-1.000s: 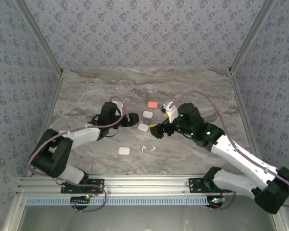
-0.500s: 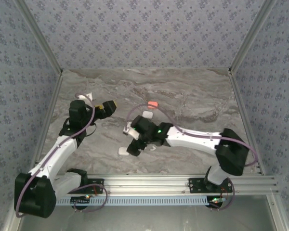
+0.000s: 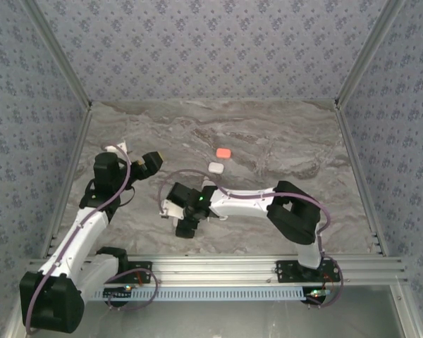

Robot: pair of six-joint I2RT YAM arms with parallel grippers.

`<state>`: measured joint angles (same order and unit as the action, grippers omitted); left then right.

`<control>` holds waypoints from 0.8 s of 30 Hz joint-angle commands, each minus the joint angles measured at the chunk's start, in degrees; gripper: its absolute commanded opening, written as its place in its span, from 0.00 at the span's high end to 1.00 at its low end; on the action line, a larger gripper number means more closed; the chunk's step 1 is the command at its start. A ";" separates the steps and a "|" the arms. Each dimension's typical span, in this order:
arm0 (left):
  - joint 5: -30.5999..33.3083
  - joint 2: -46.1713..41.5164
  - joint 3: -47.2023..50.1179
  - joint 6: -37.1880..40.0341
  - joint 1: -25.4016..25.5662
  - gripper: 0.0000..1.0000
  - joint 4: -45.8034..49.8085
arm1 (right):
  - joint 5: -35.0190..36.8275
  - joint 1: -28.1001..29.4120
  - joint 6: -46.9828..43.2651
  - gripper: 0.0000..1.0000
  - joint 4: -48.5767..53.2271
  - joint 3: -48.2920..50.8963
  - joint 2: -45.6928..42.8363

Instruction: Insert wireless bluetooth earbuds into charging case

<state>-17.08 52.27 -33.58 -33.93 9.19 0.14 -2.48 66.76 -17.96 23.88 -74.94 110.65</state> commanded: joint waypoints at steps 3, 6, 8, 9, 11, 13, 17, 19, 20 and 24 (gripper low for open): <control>0.57 -1.93 0.10 -0.23 -0.66 0.01 1.20 | -1.34 0.08 -3.66 0.19 2.86 -1.88 2.93; 0.78 -2.41 0.21 -0.17 -0.59 0.01 1.43 | -2.03 -0.79 -3.02 0.28 3.19 -1.79 3.71; 0.85 -2.58 0.27 -0.04 -0.73 0.01 1.52 | -2.44 -1.39 -2.87 0.33 3.52 -1.81 4.21; 0.87 -2.60 0.19 -0.03 -0.70 0.01 1.57 | -2.28 -1.55 -2.99 0.36 3.78 -1.71 4.36; 0.82 -2.66 0.21 0.17 -0.75 0.01 1.73 | -1.46 -1.84 -3.25 0.41 3.94 -1.47 4.08; 0.74 -2.77 0.18 0.27 -0.78 0.01 1.87 | -1.36 -2.36 -3.20 0.51 3.58 -1.12 3.29; 0.70 -3.44 0.45 0.53 -0.77 0.01 2.23 | -2.26 -3.60 -2.40 0.61 1.73 0.00 0.48; 0.41 -3.93 0.54 0.60 -0.83 0.01 2.49 | -1.96 -4.08 -2.26 0.63 0.74 0.94 -1.78; 0.11 -4.13 0.54 0.63 -0.77 0.01 2.57 | -1.60 -4.30 -2.33 0.63 0.48 1.21 -2.81; -3.99 -4.25 -0.23 0.48 -0.84 0.02 2.20 | 0.45 -6.15 -2.34 0.68 0.20 2.57 -9.01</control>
<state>-17.85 48.88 -33.26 -33.91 8.71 2.02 -3.90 61.65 -20.40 24.95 -72.77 107.77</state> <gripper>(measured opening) 0.983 0.416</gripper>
